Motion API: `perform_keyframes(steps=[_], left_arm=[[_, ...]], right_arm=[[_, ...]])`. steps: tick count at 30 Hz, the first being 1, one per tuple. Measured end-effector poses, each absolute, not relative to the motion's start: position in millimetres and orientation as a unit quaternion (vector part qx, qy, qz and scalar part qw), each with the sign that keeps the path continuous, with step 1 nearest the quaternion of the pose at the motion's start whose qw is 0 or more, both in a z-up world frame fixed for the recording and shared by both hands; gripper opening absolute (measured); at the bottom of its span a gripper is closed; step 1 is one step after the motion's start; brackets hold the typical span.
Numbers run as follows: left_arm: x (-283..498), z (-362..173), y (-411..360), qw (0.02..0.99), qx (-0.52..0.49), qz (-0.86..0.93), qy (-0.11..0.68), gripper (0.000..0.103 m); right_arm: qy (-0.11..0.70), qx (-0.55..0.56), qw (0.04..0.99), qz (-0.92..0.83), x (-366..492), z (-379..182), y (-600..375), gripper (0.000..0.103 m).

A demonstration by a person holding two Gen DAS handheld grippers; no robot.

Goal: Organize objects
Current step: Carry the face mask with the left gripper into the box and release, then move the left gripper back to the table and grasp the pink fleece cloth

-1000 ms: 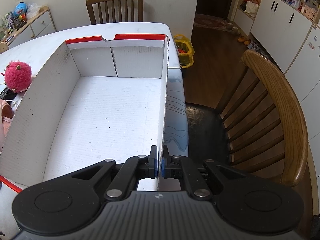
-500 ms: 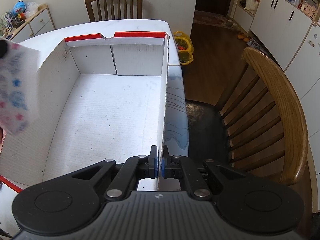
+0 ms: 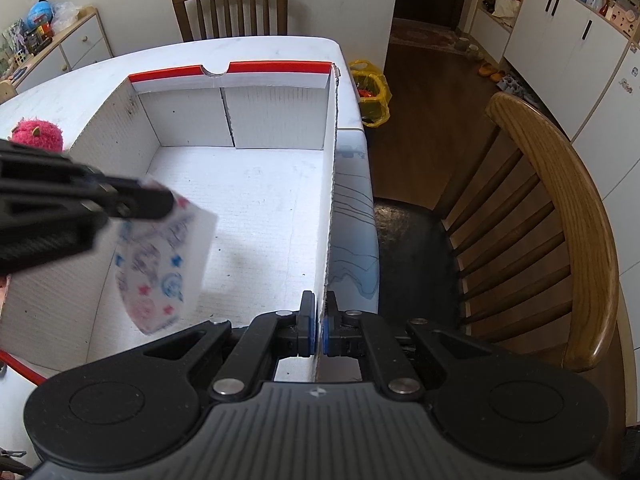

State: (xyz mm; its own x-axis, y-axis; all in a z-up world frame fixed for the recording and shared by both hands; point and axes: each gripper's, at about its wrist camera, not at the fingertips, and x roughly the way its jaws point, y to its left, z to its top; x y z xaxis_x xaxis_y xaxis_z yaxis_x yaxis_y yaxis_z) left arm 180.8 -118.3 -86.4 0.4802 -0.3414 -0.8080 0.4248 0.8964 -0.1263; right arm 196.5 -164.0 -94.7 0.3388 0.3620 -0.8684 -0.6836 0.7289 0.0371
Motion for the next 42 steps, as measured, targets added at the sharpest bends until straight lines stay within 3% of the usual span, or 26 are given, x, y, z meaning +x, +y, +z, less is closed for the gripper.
perform_keyframes(steps=[11, 15, 20, 24, 30, 37, 42], left_arm=[[191, -113, -121, 0.835, 0.075, -0.201, 0.506, 0.002], [190, -115, -121, 0.831, 0.083, -0.201, 0.512, 0.013], [187, -113, -120, 0.830, 0.085, -0.201, 0.514, 0.020], [182, -107, -117, 0.832, 0.086, -0.202, 0.509, 0.047], [173, -96, -112, 0.842, 0.082, -0.197, 0.495, 0.050], [161, -75, -100, 0.864, 0.068, -0.175, 0.468, 0.068], [154, -61, -88, 0.878, 0.055, -0.148, 0.452, 0.071]], right_arm=[[0.474, -0.169, 0.798, 0.331, 199, -95, -166, 0.003], [0.474, -0.170, 0.797, 0.332, 198, -95, -165, 0.003], [0.474, -0.171, 0.796, 0.334, 198, -95, -166, 0.003], [0.474, -0.172, 0.796, 0.336, 199, -95, -166, 0.003], [0.473, -0.173, 0.795, 0.337, 198, -95, -167, 0.003], [0.473, -0.173, 0.795, 0.339, 197, -94, -168, 0.003], [0.473, -0.172, 0.794, 0.339, 197, -94, -168, 0.003]])
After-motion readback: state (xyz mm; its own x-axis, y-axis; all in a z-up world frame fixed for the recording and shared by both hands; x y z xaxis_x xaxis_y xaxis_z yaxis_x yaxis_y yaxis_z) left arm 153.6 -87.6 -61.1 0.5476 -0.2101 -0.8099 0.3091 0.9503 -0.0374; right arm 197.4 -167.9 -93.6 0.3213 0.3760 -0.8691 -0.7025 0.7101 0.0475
